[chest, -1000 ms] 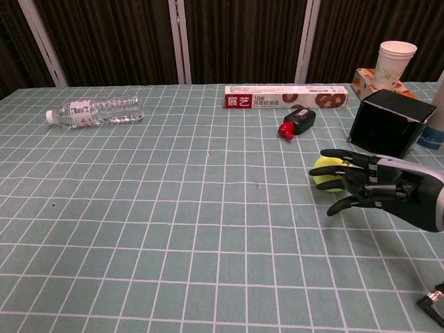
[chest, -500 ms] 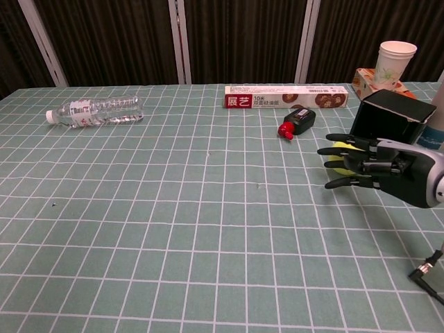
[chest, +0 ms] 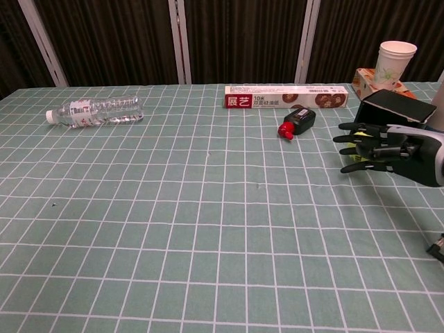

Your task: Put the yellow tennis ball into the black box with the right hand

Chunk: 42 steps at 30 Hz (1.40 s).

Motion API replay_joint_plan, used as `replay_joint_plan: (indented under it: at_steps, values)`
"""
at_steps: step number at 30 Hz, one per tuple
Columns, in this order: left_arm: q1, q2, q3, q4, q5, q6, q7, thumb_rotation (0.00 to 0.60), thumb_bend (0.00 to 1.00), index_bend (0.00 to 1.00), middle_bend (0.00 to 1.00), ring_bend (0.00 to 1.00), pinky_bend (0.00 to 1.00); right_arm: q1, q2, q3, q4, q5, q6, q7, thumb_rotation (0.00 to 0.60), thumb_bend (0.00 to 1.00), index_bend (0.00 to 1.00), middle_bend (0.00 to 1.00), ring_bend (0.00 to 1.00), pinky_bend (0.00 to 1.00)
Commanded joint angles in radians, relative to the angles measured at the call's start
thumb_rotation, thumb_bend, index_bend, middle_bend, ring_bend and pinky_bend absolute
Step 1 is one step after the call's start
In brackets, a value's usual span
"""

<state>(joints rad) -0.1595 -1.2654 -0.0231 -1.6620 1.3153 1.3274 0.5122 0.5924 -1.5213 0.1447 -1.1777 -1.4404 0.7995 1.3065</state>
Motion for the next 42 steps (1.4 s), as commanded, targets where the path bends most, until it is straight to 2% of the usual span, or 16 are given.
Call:
replay_joint_plan:
  at_steps: [1,9,16,23,27,33,38,42]
  values:
    - [-0.001,-0.003,0.000,0.000,-0.004,0.001,0.005,0.600,0.13,0.00,0.00,0.00,0.00,0.013,0.008,0.001,0.037,0.002,-0.018,0.022,0.600,0.71,0.00,0.09,0.09,0.22]
    - [-0.010,-0.016,-0.002,0.006,-0.028,-0.007,0.031,0.600,0.13,0.00,0.00,0.00,0.00,0.050,0.006,-0.003,0.148,-0.010,-0.059,0.064,0.600,0.71,0.00,0.09,0.09,0.21]
    - [-0.013,-0.021,-0.005,0.006,-0.040,-0.003,0.041,0.600,0.13,0.00,0.00,0.00,0.00,0.082,0.001,-0.028,0.227,-0.049,-0.076,0.080,0.600,0.71,0.00,0.09,0.09,0.19]
    - [-0.017,-0.024,-0.003,0.008,-0.050,-0.006,0.046,0.600,0.13,0.00,0.00,0.00,0.00,0.085,-0.006,-0.049,0.271,-0.074,-0.031,0.064,0.600,0.71,0.00,0.09,0.10,0.11]
    - [-0.016,-0.020,0.002,0.003,-0.045,0.000,0.042,0.600,0.13,0.00,0.00,0.00,0.00,0.074,-0.002,-0.056,0.260,-0.075,0.002,0.070,0.600,0.71,0.00,0.09,0.10,0.09]
    - [-0.013,-0.010,0.016,-0.007,-0.023,0.005,0.030,0.600,0.13,0.00,0.00,0.00,0.00,0.029,0.070,-0.083,0.108,-0.103,0.099,0.063,0.600,0.71,0.00,0.09,0.10,0.09]
    - [-0.004,0.008,0.038,-0.023,0.028,0.025,0.006,0.600,0.13,0.00,0.00,0.00,0.00,-0.038,0.181,-0.124,-0.129,-0.131,0.202,0.003,0.600,0.71,0.00,0.09,0.10,0.09]
    - [0.013,0.031,0.061,-0.036,0.087,0.058,-0.032,0.600,0.13,0.00,0.00,0.00,0.00,-0.117,0.291,-0.169,-0.323,-0.171,0.324,-0.175,0.600,0.71,0.00,0.09,0.10,0.09]
